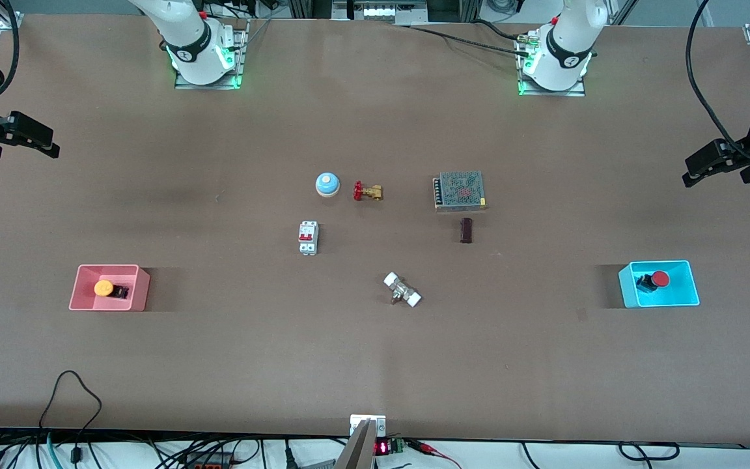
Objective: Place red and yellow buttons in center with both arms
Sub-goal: 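Lower the right gripper into the pink tray while the left gripper enters the cyan tray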
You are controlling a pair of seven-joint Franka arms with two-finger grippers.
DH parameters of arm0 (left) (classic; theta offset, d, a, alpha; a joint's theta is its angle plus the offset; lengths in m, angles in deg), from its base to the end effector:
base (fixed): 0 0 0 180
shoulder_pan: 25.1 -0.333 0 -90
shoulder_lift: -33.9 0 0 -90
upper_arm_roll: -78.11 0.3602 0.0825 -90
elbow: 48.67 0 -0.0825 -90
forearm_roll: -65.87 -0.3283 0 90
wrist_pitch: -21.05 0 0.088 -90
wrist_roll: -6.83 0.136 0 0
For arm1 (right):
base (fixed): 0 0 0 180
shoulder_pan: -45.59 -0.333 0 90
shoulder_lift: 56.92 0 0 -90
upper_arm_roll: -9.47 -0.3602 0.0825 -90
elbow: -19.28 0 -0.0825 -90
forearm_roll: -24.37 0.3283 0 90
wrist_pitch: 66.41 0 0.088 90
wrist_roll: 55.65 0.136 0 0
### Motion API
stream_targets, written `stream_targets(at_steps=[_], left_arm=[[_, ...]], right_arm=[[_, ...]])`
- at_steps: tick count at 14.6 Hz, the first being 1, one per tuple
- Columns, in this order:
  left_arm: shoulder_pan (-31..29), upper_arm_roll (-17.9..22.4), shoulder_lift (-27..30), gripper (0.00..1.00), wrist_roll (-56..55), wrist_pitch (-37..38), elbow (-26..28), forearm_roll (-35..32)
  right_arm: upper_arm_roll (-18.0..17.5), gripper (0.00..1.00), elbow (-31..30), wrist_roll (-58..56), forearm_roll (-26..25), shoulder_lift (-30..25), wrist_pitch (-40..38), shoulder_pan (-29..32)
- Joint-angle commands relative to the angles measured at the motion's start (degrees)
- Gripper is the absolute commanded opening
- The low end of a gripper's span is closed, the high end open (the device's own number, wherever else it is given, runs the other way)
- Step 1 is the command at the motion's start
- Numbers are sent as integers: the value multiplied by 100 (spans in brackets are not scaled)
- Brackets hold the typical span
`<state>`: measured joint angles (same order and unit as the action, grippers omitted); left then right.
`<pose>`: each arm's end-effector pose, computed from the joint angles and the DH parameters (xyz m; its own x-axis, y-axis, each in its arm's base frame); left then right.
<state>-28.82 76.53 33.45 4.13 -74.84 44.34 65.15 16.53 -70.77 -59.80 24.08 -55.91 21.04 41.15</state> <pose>0.5113 0.0208 0.6229 0.9956 0.0831 0.0429 0.0836 -0.9964 -0.0103 0.4973 -0.0228 0.6269 0.9977 0.0264 -0.0632 0.0267 -0.9996 0.0027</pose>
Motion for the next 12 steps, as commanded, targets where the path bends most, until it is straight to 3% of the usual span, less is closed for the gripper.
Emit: stream_targets(at_steps=[1, 7, 12], left_arm=[[21, 26, 97, 100, 95, 45, 77, 98], [12, 61, -95, 100, 165, -60, 33, 98], [-277, 79, -710, 100, 594, -710, 15, 19]], right_arm=[[-56, 100, -179, 90, -58, -188, -27, 58], [-48, 100, -171, 72, -93, 57, 131, 84], [-48, 100, -127, 2, -199, 1040, 1298, 111]])
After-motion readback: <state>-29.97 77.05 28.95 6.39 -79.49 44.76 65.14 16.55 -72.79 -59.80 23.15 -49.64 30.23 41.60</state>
